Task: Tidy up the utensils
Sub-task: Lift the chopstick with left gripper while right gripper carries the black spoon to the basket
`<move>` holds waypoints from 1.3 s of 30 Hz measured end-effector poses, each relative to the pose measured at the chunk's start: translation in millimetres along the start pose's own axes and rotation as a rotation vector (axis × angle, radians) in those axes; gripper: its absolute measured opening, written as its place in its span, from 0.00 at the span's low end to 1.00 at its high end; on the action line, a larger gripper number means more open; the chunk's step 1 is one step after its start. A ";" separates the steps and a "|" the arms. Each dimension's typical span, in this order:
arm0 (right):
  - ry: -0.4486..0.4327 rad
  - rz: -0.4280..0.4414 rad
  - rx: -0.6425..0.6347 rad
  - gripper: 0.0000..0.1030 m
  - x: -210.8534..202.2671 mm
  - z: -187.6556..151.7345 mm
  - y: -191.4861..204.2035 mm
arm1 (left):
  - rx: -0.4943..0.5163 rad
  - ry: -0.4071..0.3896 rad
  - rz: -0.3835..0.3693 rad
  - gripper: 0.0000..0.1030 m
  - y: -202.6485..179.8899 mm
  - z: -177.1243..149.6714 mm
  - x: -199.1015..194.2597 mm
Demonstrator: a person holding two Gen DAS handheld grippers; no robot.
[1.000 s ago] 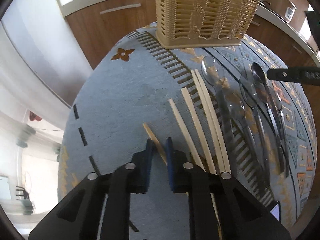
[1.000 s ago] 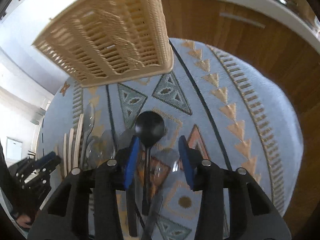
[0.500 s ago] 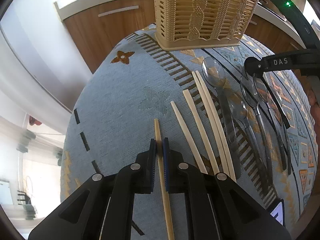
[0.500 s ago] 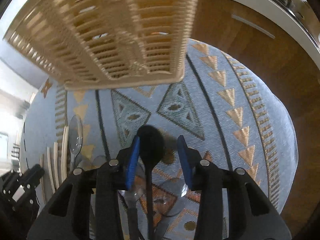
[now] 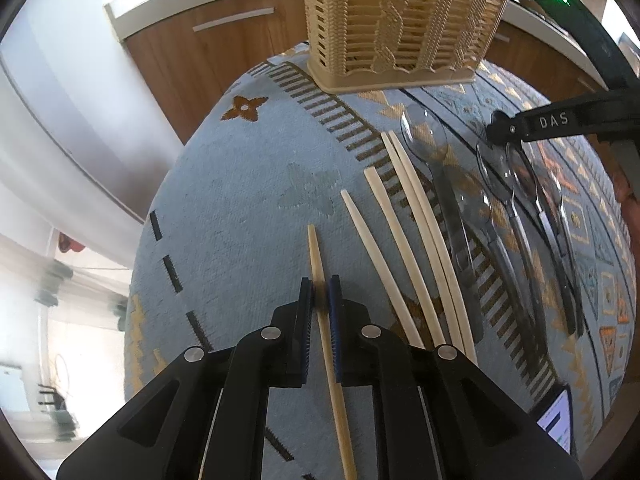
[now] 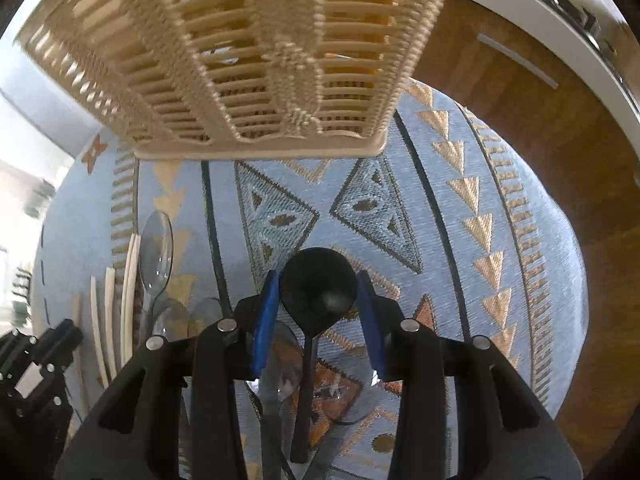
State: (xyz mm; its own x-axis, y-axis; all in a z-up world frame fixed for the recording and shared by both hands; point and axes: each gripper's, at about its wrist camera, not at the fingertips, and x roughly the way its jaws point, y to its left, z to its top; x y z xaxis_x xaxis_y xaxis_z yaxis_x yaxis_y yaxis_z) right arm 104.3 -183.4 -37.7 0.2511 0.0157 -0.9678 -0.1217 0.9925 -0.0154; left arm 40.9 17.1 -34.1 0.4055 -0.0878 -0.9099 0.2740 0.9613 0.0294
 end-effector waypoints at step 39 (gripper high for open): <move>-1.054 0.120 0.112 0.33 -232.7 -50.6 -54.7 | -0.256 -1.098 -0.150 0.03 -6.9 127.6 -175.2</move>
State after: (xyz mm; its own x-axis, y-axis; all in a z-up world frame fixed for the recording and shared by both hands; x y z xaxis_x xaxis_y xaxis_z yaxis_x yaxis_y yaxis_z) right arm 3.9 -247.5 175.6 0.9540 0.1578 -0.2549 -0.1249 0.9822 0.1407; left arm 79.2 -7.5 178.0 0.9630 -0.2667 -0.0395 0.2490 0.9360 -0.2488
